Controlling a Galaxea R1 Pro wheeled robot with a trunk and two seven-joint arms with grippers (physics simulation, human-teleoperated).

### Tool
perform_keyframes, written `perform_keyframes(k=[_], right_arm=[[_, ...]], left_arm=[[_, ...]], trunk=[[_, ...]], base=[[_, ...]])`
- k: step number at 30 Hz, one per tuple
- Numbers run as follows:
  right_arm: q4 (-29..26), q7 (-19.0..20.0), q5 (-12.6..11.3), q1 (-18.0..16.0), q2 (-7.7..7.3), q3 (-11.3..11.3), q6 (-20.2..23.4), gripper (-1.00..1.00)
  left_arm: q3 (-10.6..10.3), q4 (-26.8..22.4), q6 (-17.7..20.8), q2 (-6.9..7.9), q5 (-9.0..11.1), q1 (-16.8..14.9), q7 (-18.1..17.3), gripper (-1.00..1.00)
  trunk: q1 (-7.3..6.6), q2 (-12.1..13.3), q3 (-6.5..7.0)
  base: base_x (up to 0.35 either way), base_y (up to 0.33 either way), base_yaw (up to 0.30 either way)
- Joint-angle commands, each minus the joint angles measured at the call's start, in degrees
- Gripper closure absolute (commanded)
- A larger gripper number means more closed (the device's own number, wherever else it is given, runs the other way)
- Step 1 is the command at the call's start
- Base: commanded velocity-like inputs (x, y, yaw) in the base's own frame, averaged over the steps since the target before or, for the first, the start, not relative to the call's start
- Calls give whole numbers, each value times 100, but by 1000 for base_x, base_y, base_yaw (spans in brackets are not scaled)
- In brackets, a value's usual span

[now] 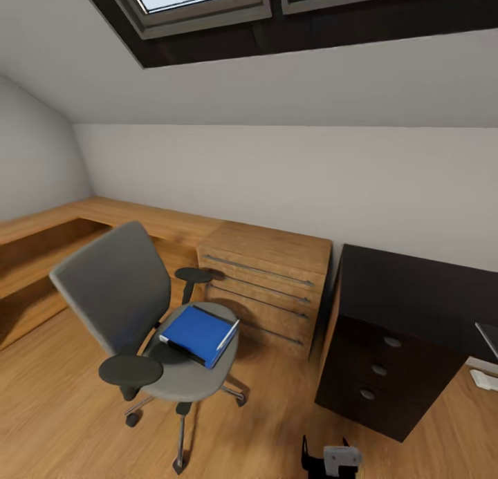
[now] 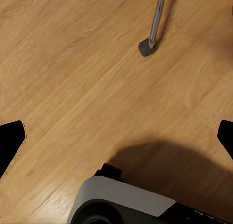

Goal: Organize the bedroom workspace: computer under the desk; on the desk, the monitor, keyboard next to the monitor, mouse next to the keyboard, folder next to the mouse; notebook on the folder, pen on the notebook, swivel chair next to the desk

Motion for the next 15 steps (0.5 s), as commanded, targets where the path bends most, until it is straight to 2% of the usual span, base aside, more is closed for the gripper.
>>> perform_keyframes(k=[1, 4, 5, 8, 9, 11, 12, 15], right_arm=[[-321, -68, 47, -12, 10, -6, 327, -100], [-899, -65, 27, -25, 17, -22, 1020, -100], [-1320, -57, -5, -42, 20, -32, 1587, -100], [-1961, -52, -114, -84, 24, -41, 2514, -100], [-2391, -53, -232, -116, 27, -44, 3147, -100], [-2823, -59, -384, -150, 35, -43, 3794, -100], [-3259, -63, -568, -185, 54, -42, 4470, -100], [-3827, -73, -890, -272, 149, -42, 5485, -100]], left_arm=[[-29, -4, -44, 10, 62, -3, 32, -100], [-29, -1, -47, 11, 63, -3, 34, -100], [-29, 0, -49, 12, 64, -3, 35, -100], [-29, 0, -50, 14, 66, -3, 34, -100], [-29, 1, -50, 14, 68, -3, 35, -100], [-29, 1, -51, 13, 70, -3, 35, -100], [-29, 2, -51, 13, 72, -3, 35, -100], [-29, 2, -54, 15, 73, -3, 36, -100]], trunk=[[-1, -3, -5], [-1, -3, -5], [-1, -3, -5], [-1, -3, -5], [-1, -3, -5], [-1, -3, -5], [-1, -3, -5], [-1, -3, -5]], base=[[-58, 111, 0], [-38, 72, 0], [-19, 36, 0], [-12, 24, 0], [-6, 12, 0], [-5, 9, 0], [-3, 5, 0], [-2, 3, 0]])
